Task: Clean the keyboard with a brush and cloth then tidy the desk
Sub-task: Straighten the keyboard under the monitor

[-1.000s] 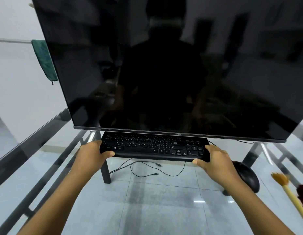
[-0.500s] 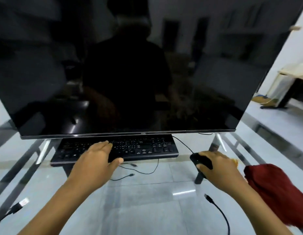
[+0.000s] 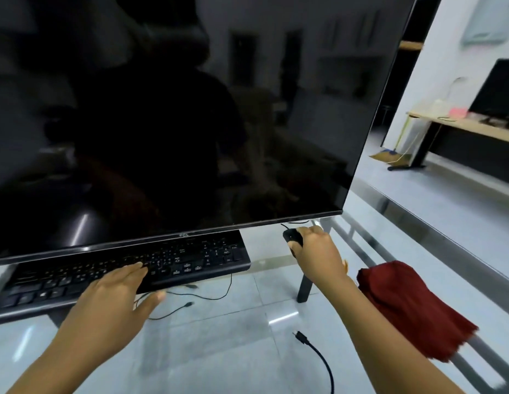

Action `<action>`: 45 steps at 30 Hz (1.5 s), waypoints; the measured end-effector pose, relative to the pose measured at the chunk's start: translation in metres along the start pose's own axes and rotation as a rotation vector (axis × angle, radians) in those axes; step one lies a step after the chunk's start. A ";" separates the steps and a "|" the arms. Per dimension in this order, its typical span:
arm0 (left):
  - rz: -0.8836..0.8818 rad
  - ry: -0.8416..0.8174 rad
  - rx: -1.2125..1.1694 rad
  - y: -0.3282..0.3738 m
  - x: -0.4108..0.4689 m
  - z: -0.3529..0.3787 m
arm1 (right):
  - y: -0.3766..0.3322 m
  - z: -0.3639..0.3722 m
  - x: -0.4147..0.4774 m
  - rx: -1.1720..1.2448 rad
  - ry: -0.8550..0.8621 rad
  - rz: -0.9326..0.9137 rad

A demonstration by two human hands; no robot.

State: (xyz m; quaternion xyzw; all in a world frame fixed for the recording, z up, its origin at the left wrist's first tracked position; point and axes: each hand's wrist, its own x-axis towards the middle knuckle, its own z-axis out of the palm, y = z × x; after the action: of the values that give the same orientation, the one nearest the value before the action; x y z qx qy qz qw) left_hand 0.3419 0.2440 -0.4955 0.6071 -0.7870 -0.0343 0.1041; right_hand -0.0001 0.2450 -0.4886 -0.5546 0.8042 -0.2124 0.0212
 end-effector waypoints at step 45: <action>-0.388 0.042 -0.341 -0.101 -0.112 -0.104 | -0.216 0.001 -0.155 0.436 -0.411 -0.489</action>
State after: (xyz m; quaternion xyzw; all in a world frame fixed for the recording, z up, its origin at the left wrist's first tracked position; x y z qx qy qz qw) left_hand 0.4866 0.3334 -0.4260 0.7212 -0.6361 -0.1732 0.2129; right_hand 0.2507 0.3212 -0.4420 -0.7437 0.5631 -0.2615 0.2480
